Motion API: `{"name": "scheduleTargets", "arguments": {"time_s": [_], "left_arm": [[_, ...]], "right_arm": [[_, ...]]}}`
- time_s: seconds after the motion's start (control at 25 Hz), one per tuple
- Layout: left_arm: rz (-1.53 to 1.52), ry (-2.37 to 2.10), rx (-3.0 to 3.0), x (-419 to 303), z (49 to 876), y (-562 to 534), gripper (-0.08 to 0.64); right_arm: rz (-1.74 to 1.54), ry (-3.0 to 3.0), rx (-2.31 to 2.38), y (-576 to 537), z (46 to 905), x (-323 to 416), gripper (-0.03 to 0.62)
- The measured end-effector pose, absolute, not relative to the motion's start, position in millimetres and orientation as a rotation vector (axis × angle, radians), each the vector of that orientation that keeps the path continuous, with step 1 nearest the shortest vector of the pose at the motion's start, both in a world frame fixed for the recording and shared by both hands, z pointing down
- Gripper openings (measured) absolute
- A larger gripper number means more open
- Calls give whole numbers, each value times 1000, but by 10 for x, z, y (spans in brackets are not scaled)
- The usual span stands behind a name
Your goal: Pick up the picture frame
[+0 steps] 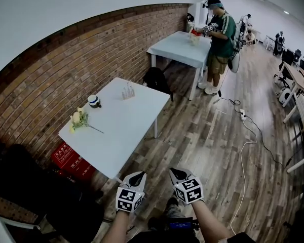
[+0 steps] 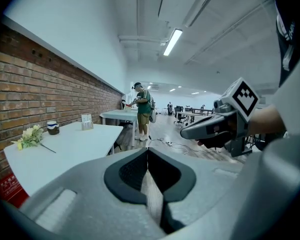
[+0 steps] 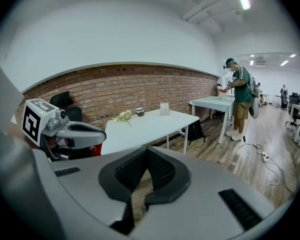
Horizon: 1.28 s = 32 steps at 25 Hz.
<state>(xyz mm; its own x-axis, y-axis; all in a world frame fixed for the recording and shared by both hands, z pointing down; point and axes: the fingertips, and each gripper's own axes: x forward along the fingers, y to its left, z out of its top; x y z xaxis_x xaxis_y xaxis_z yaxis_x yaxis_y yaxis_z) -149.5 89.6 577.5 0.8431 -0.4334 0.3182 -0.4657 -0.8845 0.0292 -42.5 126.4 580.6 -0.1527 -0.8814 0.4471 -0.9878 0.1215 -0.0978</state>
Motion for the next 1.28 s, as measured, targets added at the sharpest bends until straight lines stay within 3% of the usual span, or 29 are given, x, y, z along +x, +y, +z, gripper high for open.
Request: {"name": "scheduleTargets", "arguments": {"time_s": [1.28], "left_arm": [[470, -1014, 2829, -51, 5561, -1037, 12]], "right_arm": [[489, -2306, 1632, -849, 5637, 1095, 8]]}}
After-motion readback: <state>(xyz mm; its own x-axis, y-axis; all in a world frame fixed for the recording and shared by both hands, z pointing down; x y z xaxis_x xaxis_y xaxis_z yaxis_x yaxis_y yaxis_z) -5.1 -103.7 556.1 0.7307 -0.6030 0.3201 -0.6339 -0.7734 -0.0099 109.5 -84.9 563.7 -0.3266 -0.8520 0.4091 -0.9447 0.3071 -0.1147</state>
